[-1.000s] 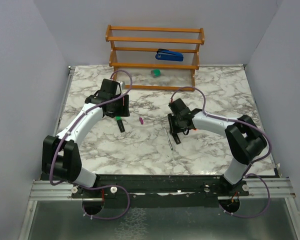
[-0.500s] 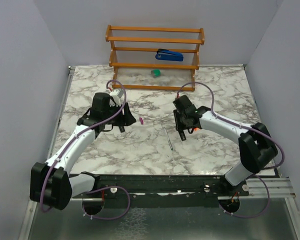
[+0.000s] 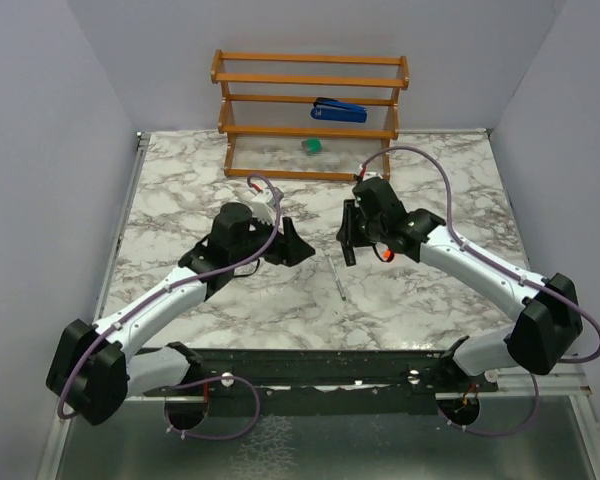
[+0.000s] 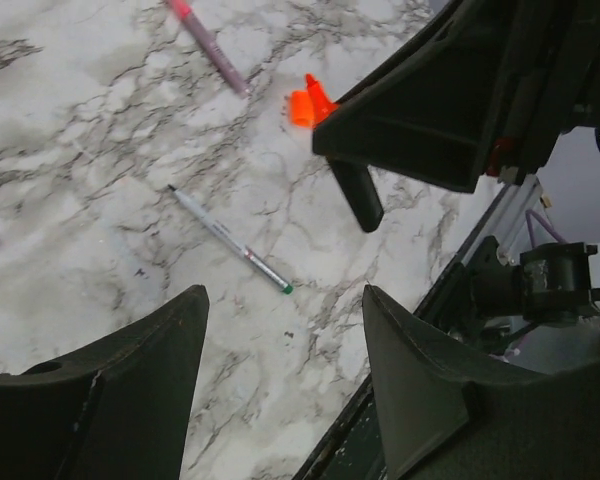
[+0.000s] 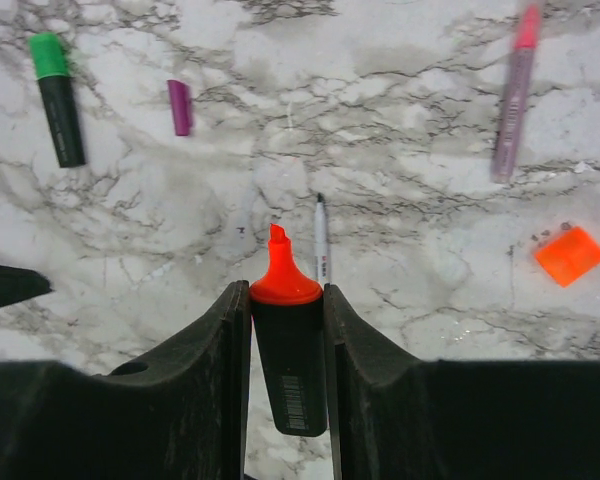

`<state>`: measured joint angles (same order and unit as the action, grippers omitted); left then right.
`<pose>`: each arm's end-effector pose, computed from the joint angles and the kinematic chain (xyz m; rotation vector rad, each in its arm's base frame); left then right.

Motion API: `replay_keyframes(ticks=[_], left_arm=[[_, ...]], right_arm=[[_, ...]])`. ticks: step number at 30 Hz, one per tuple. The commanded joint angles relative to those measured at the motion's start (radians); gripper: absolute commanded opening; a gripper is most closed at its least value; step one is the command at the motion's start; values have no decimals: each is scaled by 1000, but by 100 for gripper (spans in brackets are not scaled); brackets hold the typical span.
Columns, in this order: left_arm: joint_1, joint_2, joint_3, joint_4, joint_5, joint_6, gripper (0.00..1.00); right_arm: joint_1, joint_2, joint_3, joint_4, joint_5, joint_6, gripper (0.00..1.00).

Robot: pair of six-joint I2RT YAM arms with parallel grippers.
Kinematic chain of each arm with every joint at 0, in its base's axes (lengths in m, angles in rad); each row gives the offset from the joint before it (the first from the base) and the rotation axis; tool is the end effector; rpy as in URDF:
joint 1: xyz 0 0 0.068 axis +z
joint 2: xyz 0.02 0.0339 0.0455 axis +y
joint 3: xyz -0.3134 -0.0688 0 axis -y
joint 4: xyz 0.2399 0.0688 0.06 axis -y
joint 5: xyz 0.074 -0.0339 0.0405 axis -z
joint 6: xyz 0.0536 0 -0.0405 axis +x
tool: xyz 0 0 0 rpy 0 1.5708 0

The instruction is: Insert the pens into the pen caps

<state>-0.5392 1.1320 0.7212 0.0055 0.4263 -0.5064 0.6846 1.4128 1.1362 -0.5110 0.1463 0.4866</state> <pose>0.1977 -0.1441 0.3080 0.3317 2.0808 -1.0777 0.2431 0.1884 0.3252 -0.1637 2.3780 0.3983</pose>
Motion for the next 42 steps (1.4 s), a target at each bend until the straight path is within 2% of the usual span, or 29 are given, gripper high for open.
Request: replay_keyframes(ticks=[1,6,22,29,42], left_arm=[[-71,54,-2,149,-110,-83,64],[-101,105,-5,232,-118,-143,64],[-186,179,9,309,-163,-198,64],[-188,196,-5,345,-181,-224,55],[-197,227,-25,449,-209,-266,58]], right_arm=[[52,5,60,11,4,50,0],[77,16,94,18,30,56,0],[93,48,151,33,30,53,0],[96,41,150,39,23,53,0],[96,40,151,54,4,65,0]])
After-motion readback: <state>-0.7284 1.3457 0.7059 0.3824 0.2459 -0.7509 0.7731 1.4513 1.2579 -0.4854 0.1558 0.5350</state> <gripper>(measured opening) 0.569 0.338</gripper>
